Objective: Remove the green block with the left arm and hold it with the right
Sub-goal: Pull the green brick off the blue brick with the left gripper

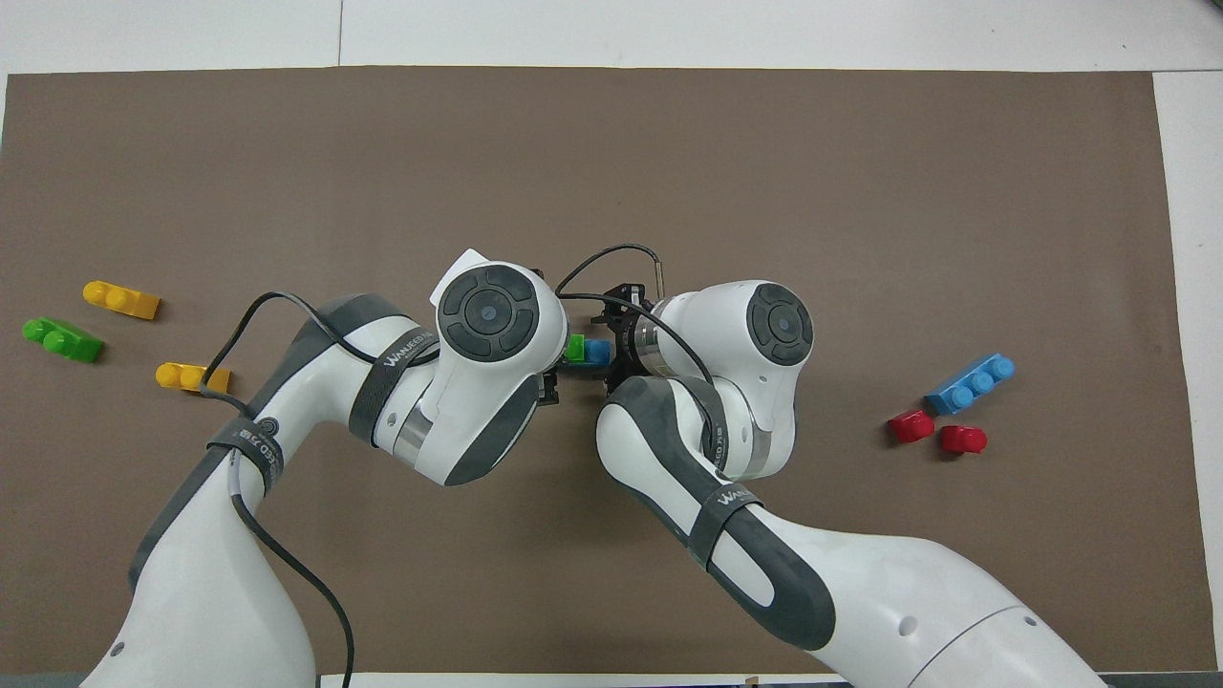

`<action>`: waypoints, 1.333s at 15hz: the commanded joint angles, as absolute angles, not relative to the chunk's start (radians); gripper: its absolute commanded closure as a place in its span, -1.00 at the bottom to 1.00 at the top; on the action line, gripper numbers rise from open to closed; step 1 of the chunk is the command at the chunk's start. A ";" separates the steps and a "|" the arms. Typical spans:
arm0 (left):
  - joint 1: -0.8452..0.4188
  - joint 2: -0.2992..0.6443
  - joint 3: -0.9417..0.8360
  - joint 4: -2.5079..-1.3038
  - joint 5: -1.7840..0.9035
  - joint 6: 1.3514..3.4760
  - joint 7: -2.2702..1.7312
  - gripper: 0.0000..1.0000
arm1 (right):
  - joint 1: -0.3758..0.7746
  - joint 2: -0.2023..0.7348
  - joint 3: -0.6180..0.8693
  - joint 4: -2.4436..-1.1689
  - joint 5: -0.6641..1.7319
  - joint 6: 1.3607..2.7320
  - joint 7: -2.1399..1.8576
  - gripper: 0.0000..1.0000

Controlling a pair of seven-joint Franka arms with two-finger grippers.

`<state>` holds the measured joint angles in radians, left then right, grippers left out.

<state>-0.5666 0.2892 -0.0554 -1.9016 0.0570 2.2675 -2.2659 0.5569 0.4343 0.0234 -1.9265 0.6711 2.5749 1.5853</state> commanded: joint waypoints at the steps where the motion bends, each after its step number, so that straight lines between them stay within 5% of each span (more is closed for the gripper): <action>1: -0.581 0.290 -0.041 -1.914 0.078 2.295 -2.293 -1.00 | 0.569 0.436 0.023 -1.930 0.696 2.595 1.569 1.00; 6: -0.581 0.290 -0.040 -1.921 0.080 2.309 -2.293 -1.00 | 0.575 0.436 0.021 -1.930 0.698 2.595 1.548 1.00; 7: -0.581 0.290 -0.040 -1.922 0.080 2.310 -2.293 -0.84 | 0.575 0.436 0.021 -1.930 0.696 2.595 1.548 1.00; 8: -0.583 0.288 -0.040 -1.928 0.096 2.312 -2.293 -0.39 | 0.574 0.436 0.021 -1.930 0.698 2.595 1.548 1.00; 10: -0.584 0.285 -0.043 -1.946 0.118 2.318 -2.278 0.99 | 0.574 0.436 0.023 -1.930 0.698 2.595 1.548 1.00; 15: -0.584 0.275 -0.043 -1.948 0.123 2.322 -2.237 1.00 | 0.574 0.434 0.023 -1.940 0.698 2.614 1.546 1.00; 20: -0.542 0.166 -0.044 -1.936 0.117 2.199 -2.178 1.00 | 0.574 0.434 0.021 -1.945 0.698 2.617 1.545 1.00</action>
